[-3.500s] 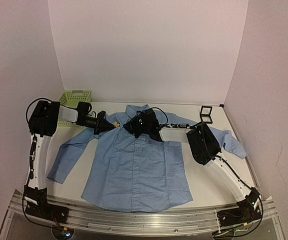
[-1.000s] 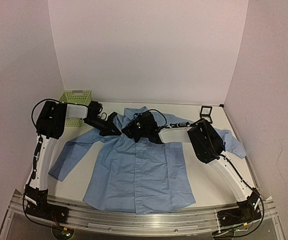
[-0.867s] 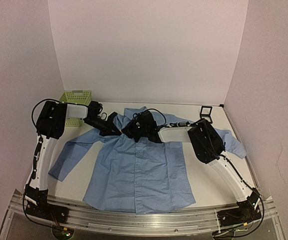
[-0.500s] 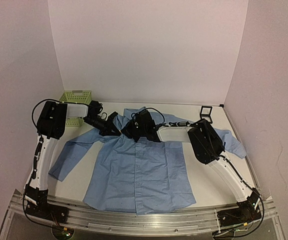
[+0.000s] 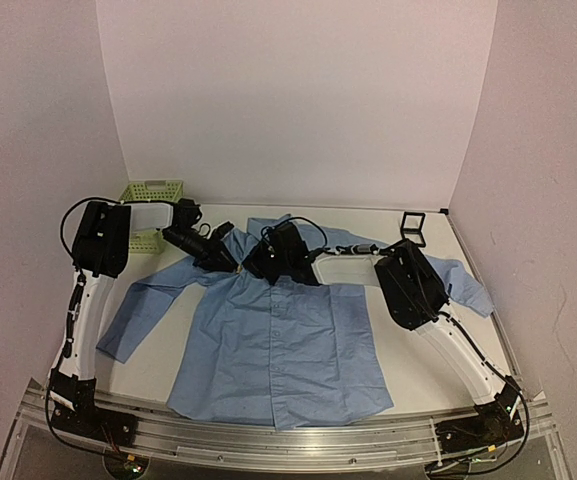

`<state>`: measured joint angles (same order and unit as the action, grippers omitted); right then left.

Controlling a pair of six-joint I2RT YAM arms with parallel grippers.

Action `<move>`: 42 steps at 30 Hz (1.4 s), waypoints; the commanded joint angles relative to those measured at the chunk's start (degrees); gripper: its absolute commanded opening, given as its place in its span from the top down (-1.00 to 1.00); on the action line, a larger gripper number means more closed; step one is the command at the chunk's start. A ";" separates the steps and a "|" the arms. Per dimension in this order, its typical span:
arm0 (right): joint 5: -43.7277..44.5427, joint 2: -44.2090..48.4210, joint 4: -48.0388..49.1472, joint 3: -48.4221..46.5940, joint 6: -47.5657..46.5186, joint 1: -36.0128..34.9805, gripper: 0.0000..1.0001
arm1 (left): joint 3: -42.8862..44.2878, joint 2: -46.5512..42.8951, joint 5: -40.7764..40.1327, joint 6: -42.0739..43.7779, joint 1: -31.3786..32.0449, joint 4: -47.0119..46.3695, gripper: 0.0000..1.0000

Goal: Pin the brooch onto the clothing

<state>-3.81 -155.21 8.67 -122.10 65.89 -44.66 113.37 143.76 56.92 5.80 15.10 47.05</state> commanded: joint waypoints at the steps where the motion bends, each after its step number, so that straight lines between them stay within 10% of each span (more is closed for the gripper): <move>1: 0.78 -2.48 -4.98 -0.89 -1.72 0.32 1.00 | 2.72 -2.25 1.24 1.84 -0.54 2.65 0.49; 22: -0.51 -2.26 -6.36 -1.36 -6.21 0.35 1.00 | 3.19 -1.96 -12.55 -8.00 0.95 -1.77 0.86; 42: -4.82 -5.37 -12.46 -5.00 -9.93 0.09 1.00 | 0.43 -3.21 -9.03 -7.27 0.32 -5.24 0.86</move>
<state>-5.63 -157.14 3.71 -126.88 56.19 -44.66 115.00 143.67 47.67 -5.38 16.03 43.38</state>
